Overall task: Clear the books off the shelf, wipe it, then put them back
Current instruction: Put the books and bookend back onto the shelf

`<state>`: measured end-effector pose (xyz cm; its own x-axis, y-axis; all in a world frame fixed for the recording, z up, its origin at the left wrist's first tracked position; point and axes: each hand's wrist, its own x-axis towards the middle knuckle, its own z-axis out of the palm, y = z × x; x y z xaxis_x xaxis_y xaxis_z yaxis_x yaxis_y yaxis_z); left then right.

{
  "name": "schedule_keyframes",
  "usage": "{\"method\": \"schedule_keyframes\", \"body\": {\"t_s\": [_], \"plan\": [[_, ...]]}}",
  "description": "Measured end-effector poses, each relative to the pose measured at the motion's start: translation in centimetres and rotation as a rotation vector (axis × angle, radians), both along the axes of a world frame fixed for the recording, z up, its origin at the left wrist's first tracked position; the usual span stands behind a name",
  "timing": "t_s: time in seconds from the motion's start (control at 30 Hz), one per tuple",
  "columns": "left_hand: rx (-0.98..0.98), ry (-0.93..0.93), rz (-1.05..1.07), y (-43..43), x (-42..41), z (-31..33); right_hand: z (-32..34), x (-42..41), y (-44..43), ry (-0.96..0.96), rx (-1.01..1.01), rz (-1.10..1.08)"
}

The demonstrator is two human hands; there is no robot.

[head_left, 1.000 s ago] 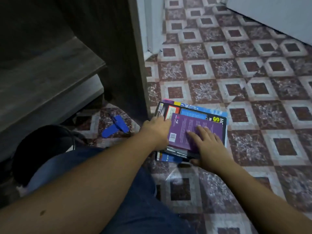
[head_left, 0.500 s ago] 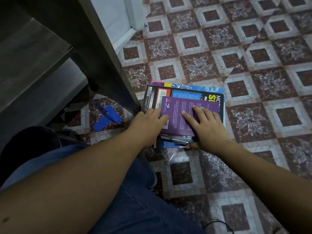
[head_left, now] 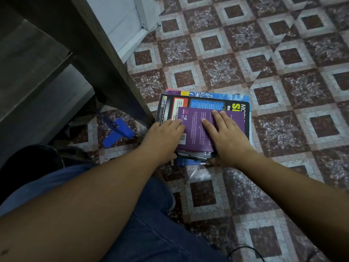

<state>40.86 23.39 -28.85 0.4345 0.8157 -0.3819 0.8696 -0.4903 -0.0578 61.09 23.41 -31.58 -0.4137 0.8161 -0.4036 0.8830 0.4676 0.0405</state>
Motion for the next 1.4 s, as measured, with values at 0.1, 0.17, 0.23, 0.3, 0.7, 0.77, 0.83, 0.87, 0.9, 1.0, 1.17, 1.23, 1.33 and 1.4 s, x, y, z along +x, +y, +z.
{"method": "schedule_keyframes", "body": {"t_s": [0.1, 0.17, 0.23, 0.3, 0.7, 0.77, 0.83, 0.87, 0.9, 1.0, 1.17, 1.23, 1.33, 1.4], "plan": [[0.008, -0.014, -0.004, 0.0, 0.0, -0.1, 0.8, 0.2, 0.6, 0.011, -0.010, 0.010], [0.010, -0.024, -0.002, 0.0, 0.0, -0.1, 1.2, 0.3, 1.2, 0.032, 0.004, 0.021], [0.006, -0.030, 0.007, 0.0, 0.1, 0.0, 1.6, 0.0, 1.5, -0.004, 0.012, 0.050], [0.001, -0.046, 0.018, 0.0, 0.1, 0.1, 1.7, -0.7, 1.6, -0.076, 0.011, 0.083], [0.170, -0.156, 0.128, 0.8, 0.9, 0.5, 5.0, -0.4, 4.9, 0.033, 0.010, 0.229], [0.254, -0.199, 0.121, 1.2, 0.9, 0.5, 5.2, 0.2, 5.0, 0.075, -0.005, 0.171], [0.250, -0.243, 0.106, 1.3, 1.0, 0.4, 4.9, 0.6, 4.2, 0.070, -0.018, 0.086], [0.263, -0.277, 0.099, 1.3, 1.0, 0.4, 4.7, 0.7, 3.7, 0.085, -0.023, 0.025], [0.300, -0.308, 0.092, 1.4, 1.0, 0.4, 4.7, 0.8, 3.3, 0.124, -0.020, -0.036], [0.511, -0.310, 0.092, 2.1, 1.1, 0.7, 6.0, 0.8, 3.4, 0.209, 0.121, -0.124], [0.643, -0.309, 0.044, 3.0, 0.6, 3.4, 9.5, -1.2, 3.1, 0.272, 0.220, -0.040], [0.489, -0.325, 0.090, 2.8, 0.2, 4.8, 9.5, -1.9, 2.9, 0.348, 0.265, -0.018], [0.311, -0.210, 0.257, 2.6, -0.8, 5.9, 7.1, -2.2, 1.9, 0.636, 0.350, -0.268], [0.301, -0.162, 0.327, 2.5, -1.7, 6.3, 5.3, -2.2, 0.4, 0.753, 0.268, -0.591]]}}
